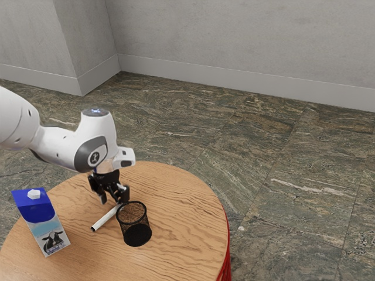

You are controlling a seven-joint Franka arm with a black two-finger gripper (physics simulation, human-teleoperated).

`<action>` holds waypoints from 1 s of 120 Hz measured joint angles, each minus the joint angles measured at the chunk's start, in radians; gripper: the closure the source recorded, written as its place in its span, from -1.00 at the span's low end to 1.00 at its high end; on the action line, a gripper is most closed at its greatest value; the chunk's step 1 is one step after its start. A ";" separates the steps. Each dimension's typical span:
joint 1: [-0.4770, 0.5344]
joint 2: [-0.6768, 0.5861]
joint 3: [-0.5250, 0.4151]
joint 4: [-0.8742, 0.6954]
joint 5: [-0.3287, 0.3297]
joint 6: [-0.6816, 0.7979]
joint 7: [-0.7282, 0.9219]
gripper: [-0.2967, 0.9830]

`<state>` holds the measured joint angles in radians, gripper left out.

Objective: Put the marker into the pen holder.

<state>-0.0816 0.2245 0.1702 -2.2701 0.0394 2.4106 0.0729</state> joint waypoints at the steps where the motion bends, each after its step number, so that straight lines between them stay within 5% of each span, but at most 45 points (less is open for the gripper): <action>1: 0.000 0.000 0.000 0.000 0.000 0.000 0.000 -0.08; 35: 0.000 0.008 0.000 0.002 -0.001 0.008 0.012 0.24; 99: -0.001 0.010 -0.001 0.010 0.000 0.011 0.017 0.53; 120: -0.015 -0.149 -0.001 0.008 0.014 -0.025 0.009 0.59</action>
<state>-0.0964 0.0753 0.1695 -2.2625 0.0536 2.3853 0.0817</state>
